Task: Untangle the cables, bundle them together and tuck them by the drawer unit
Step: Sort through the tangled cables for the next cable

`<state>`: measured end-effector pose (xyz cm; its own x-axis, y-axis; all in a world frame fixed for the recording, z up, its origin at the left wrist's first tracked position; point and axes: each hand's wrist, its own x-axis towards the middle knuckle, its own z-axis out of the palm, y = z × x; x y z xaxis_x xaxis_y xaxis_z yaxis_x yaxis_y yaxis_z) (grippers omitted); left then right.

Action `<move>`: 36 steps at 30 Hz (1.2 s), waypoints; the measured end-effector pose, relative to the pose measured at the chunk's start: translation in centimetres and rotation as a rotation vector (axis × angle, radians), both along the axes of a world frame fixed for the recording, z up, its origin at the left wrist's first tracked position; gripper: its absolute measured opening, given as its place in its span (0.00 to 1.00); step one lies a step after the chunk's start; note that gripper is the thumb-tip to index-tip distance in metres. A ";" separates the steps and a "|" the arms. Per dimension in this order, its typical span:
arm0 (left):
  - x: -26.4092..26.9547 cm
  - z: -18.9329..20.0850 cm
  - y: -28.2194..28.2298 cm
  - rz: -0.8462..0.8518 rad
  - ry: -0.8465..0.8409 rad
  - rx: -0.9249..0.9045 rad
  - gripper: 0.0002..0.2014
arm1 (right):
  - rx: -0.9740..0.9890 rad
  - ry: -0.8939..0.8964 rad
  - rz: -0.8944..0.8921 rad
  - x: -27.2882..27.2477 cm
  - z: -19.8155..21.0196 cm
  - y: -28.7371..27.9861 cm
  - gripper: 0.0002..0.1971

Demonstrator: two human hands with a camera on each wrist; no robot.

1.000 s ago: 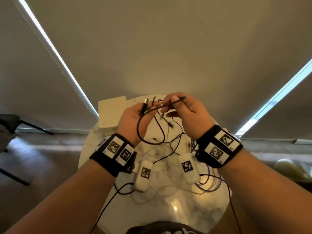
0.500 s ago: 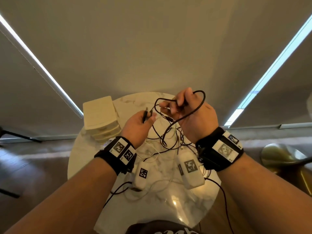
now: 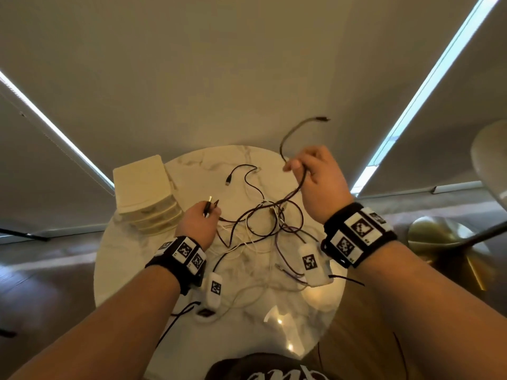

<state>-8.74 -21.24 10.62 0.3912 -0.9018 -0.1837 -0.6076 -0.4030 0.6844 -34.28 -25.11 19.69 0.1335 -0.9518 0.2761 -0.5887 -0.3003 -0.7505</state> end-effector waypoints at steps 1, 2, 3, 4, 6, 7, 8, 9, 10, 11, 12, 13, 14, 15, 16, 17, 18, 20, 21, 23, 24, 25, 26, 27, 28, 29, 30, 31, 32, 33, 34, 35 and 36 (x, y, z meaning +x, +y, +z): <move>-0.1 0.3 -0.1 0.030 0.026 -0.040 0.07 | 0.042 0.086 -0.014 -0.8 -1.2 0.1 0.13; -0.3 0.7 -0.2 0.048 0.061 -0.078 0.06 | 0.109 0.124 -0.027 -1.6 -2.3 0.4 0.14; -0.7 1.2 -0.2 0.056 0.096 -0.115 0.06 | 0.183 0.163 -0.048 -2.8 -3.6 0.6 0.15; -1.0 1.7 -0.3 0.055 0.129 -0.144 0.07 | 0.260 0.229 -0.072 -4.2 -4.8 1.1 0.16; -1.6 2.1 -0.4 0.053 0.219 -0.192 0.06 | 0.444 0.457 -0.103 -7.3 -7.9 1.7 0.15; -1.9 2.2 -0.6 0.049 0.275 -0.213 0.07 | 0.579 0.556 -0.100 -8.8 -9.5 2.2 0.15; -2.2 2.2 -0.7 0.042 0.323 -0.222 0.07 | 0.724 0.640 -0.076 -10.0 -11.2 2.8 0.15; -2.7 2.1 -0.7 0.030 0.354 -0.218 0.08 | 0.848 0.711 -0.040 -10.8 -12.4 3.5 0.15; -3.2 2.0 -0.6 0.010 0.361 -0.210 0.08 | 0.937 0.771 -0.004 -11.4 -13.5 4.3 0.15; -3.8 1.9 -0.4 -0.016 0.351 -0.202 0.07 | 0.965 0.798 0.033 -11.6 -14.4 4.9 0.17; -4.5 1.8 -0.2 -0.046 0.342 -0.195 0.07 | 0.947 0.780 0.066 -11.5 -14.9 5.4 0.23; -5.2 1.6 0.0 -0.070 0.347 -0.188 0.07 | 0.905 0.717 0.100 -11.1 -14.9 5.8 0.30; -5.8 1.4 0.2 -0.090 0.354 -0.175 0.06 | 0.851 0.633 0.141 -10.6 -14.4 6.0 0.36; -6.4 1.1 0.4 -0.106 0.354 -0.156 0.05 | 0.796 0.533 0.193 -9.9 -13.8 6.0 0.41; -6.9 0.8 0.6 -0.121 0.350 -0.138 0.05 | 0.753 0.436 0.248 -9.1 -12.9 6.0 0.46; -7.4 0.5 0.7 -0.138 0.352 -0.123 0.05 | 0.718 0.339 0.307 -8.2 -12.2 5.9 0.51; -7.8 0.2 0.8 -0.154 0.357 -0.108 0.05 | 0.699 0.251 0.350 -7.3 -11.3 5.9 0.54; -8.6 -0.1 1.0 -0.189 0.338 -0.086 0.06 | 0.690 0.013 0.363 -6.1 -10.4 5.9 0.48; -8.8 -0.1 1.1 -0.195 0.317 -0.084 0.06 | 0.704 -0.173 0.338 -5.7 -10.1 5.9 0.37; -8.7 -0.4 1.0 -0.155 0.299 -0.094 0.05 | 0.713 -0.383 0.201 -5.9 -10.2 5.8 0.11; -8.3 -0.5 0.8 -0.127 0.291 -0.099 0.05 | 0.704 -0.323 0.128 -6.3 -10.6 5.8 0.07; -7.7 -0.5 0.6 -0.099 0.275 -0.096 0.05 | 0.697 -0.165 0.087 -7.1 -11.0 5.7 0.08; -7.3 -0.6 0.6 -0.077 0.254 -0.087 0.06 | 0.695 0.079 0.089 -8.2 -11.5 5.6 0.10; -6.9 -0.6 0.5 -0.070 0.233 -0.075 0.07 | 0.713 0.309 0.115 -9.1 -12.1 5.6 0.16; -6.8 -0.6 0.6 -0.075 0.213 -0.064 0.08 | 0.758 0.454 0.149 -10.0 -12.4 5.7 0.26; -6.9 -0.6 0.6 -0.088 0.191 -0.050 0.08 | 0.784 0.477 0.191 -10.5 -12.7 5.8 0.40; -7.1 -0.5 0.8 -0.103 0.172 -0.039 0.08 | 0.781 0.422 0.235 -10.8 -12.5 5.9 0.51; -7.5 -0.6 0.9 -0.115 0.170 -0.030 0.09 | 0.732 0.342 0.275 -10.7 -12.2 5.9 0.58; -8.1 -0.6 1.0 -0.124 0.182 -0.024 0.09 | 0.666 0.269 0.307 -10.3 -11.7 5.9 0.62; -8.6 -0.8 1.1 -0.135 0.194 -0.015 0.09 | 0.592 0.234 0.326 -9.8 -11.4 5.8 0.63; -9.2 -0.9 1.1 -0.153 0.205 -0.011 0.09 | 0.539 0.233 0.336 -8.9 -10.8 5.8 0.61; -9.7 -1.0 1.1 -0.179 0.220 -0.015 0.09 | 0.516 0.274 0.343 -8.0 -10.4 5.8 0.55; -10.2 -1.0 1.1 -0.209 0.250 -0.028 0.09 | 0.527 0.324 0.359 -7.1 -10.3 5.8 0.44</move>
<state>-18.99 -20.12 9.60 0.1426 -0.9640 -0.2245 -0.4868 -0.2658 0.8321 -41.35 -19.31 9.42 0.4609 -0.8297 -0.3149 -0.7395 -0.1629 -0.6531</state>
